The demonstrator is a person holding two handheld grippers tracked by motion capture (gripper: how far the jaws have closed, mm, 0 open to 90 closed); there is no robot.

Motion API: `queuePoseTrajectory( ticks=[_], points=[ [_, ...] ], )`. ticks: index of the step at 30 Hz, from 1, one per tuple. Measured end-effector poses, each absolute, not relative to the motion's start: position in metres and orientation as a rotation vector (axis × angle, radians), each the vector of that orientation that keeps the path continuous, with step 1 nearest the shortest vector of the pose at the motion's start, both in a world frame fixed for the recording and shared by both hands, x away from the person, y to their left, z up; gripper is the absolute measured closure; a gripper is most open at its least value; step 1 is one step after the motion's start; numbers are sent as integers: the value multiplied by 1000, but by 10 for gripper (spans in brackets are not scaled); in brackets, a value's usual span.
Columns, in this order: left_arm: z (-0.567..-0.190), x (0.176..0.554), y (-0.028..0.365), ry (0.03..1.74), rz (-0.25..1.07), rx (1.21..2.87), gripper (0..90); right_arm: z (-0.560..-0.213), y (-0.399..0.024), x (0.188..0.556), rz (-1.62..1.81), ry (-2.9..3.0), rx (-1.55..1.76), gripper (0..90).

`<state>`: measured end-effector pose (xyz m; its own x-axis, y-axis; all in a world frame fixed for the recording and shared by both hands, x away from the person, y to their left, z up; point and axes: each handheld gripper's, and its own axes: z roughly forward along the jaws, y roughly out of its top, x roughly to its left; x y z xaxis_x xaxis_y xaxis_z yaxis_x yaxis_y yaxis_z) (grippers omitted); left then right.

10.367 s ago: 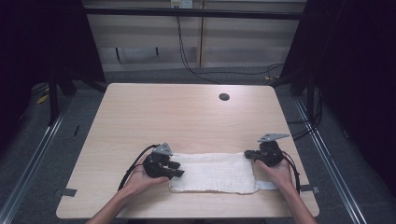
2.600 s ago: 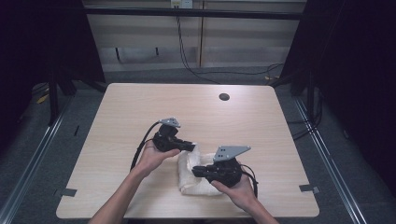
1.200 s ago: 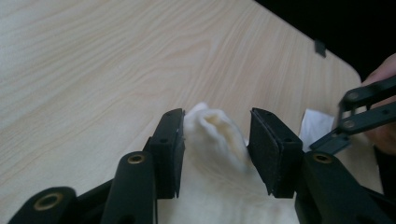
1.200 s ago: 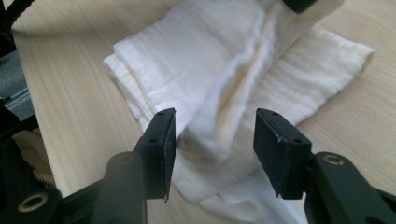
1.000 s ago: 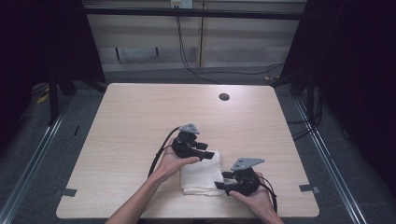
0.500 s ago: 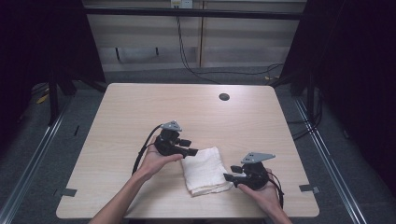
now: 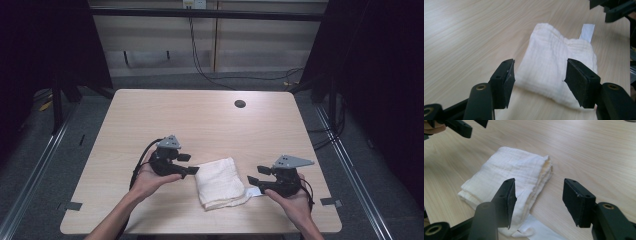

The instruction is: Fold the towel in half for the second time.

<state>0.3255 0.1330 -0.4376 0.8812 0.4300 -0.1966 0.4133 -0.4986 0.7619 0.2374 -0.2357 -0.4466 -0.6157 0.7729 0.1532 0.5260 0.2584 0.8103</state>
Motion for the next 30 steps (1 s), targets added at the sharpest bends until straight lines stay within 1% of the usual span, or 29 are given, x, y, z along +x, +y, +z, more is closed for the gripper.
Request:
queuePoseTrajectory(
  ticks=[5, 9, 16, 21, 26, 30],
  points=[
    [-442, 320, 160, 704, 101, 2122, 357, -448, -254, 233, 1269, 2240, 1237, 407],
    [-447, 316, 175, 743, 108, 2091, 338, -454, -271, 224, 1256, 2211, 1282, 400],
    [-447, 297, 198, 752, 131, 2099, 322, -458, -294, 211, 1238, 2150, 1330, 395],
    [-456, 289, 212, 810, 136, 2117, 305, -460, -311, 208, 1195, 2125, 1375, 392],
    [-465, 279, 227, 852, 146, 2082, 296, -464, -321, 203, 1214, 2051, 1401, 381],
    [-469, 274, 238, 883, 186, 2048, 301, -469, -324, 200, 1218, 2018, 1415, 362]
  ],
)
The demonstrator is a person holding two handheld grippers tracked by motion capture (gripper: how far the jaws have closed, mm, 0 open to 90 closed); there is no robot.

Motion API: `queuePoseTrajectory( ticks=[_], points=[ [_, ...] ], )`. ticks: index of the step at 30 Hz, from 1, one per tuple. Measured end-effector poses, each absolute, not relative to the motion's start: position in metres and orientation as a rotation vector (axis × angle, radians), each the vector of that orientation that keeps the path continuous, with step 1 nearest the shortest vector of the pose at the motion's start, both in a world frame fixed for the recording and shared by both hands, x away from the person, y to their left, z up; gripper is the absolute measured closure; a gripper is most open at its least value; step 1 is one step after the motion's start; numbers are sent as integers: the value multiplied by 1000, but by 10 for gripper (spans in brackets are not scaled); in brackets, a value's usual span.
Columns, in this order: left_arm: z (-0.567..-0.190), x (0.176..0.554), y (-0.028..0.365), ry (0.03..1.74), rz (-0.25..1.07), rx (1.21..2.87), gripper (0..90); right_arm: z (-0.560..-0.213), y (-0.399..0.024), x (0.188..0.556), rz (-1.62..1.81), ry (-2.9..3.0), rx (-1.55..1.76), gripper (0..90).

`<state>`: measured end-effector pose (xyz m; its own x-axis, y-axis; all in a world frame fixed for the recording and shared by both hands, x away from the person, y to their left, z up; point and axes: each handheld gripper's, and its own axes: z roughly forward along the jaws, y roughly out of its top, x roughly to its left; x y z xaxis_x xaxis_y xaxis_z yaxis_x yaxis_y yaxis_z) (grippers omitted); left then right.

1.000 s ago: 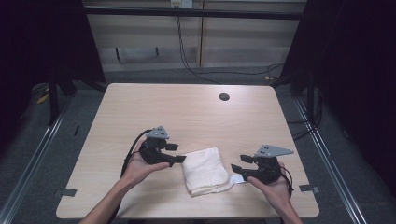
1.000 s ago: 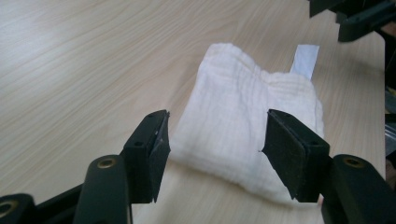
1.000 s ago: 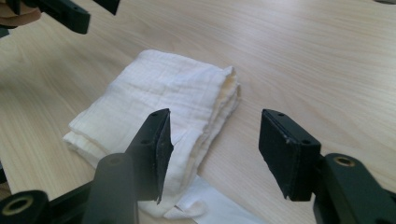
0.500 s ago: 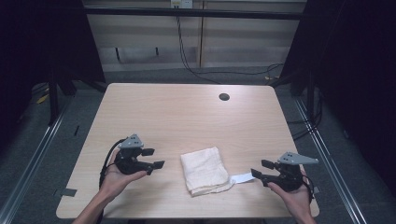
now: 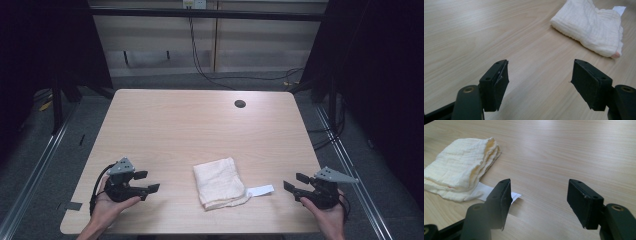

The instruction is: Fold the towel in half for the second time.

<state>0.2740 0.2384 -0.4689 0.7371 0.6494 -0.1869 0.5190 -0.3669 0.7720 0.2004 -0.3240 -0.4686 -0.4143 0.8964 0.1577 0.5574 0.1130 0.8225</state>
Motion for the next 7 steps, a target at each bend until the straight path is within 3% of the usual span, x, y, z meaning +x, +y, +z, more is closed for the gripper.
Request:
queuePoseTrajectory(
  ticks=[7],
  points=[
    [-469, 277, 244, 911, 188, 2022, 292, -471, -323, 200, 1219, 2037, 1411, 348]
  ],
)
